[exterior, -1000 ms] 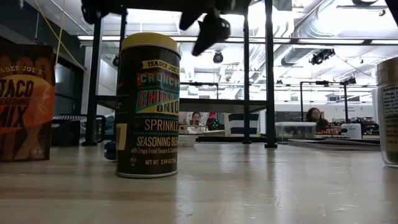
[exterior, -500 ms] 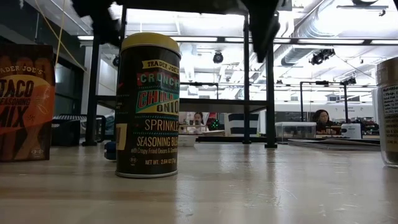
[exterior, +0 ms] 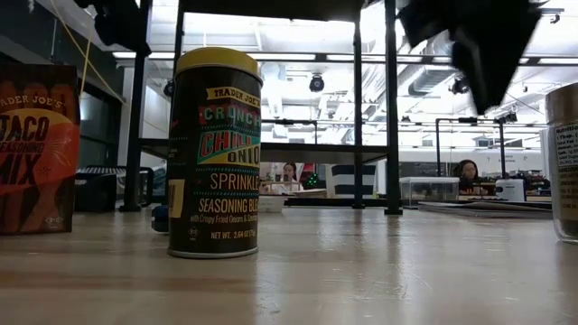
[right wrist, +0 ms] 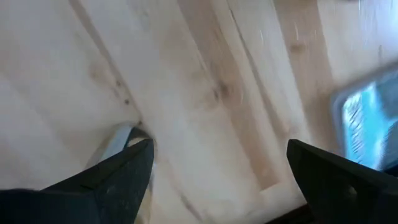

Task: Shelf spices
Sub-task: Adjust the yellow seasoning can

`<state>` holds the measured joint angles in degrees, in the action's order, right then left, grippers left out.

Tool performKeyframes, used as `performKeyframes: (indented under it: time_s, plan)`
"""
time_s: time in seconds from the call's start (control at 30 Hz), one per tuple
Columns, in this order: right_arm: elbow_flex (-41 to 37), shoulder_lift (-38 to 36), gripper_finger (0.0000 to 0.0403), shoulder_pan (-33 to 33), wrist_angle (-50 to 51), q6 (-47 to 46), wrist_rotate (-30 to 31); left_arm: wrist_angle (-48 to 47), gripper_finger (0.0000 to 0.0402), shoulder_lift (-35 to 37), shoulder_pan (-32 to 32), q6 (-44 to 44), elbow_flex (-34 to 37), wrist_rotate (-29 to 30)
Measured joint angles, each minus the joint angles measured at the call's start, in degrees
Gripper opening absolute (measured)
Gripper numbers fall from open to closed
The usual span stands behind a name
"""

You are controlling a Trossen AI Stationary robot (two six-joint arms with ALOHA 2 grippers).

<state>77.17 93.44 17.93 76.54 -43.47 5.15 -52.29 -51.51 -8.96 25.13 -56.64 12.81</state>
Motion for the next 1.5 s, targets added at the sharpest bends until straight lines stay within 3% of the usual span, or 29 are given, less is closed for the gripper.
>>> performKeyframes:
  time_s: [0.17,0.3,0.47,0.6,1.13,1.5]
  plan:
    - [-8.27,-12.33,0.0362,3.64,-4.37,-16.26,3.75,-0.72,0.0278,-0.61,-4.07,5.51,0.15,0.62]
    - [-12.3,-18.31,0.0362,6.03,-7.69,-24.21,8.22,0.13,0.0278,1.26,-10.59,13.62,4.14,3.8]
    - [-13.49,-19.89,0.0362,6.86,-11.2,-24.59,9.92,2.78,0.0278,5.17,-19.86,27.67,11.47,9.95]
    - [-13.49,-19.51,0.0362,6.77,-15.93,-20.07,10.12,3.85,0.0278,6.03,-24.24,32.65,13.57,11.29]
    - [-13.49,-19.51,0.0362,4.2,-20.86,-5.18,9.77,4.2,0.0278,5.88,-25.93,13.7,13.57,11.94]
    - [-13.49,-19.51,0.0362,4.18,-22.98,-8.2,10.89,4.13,0.0278,5.88,-25.93,16.2,13.57,12.06]
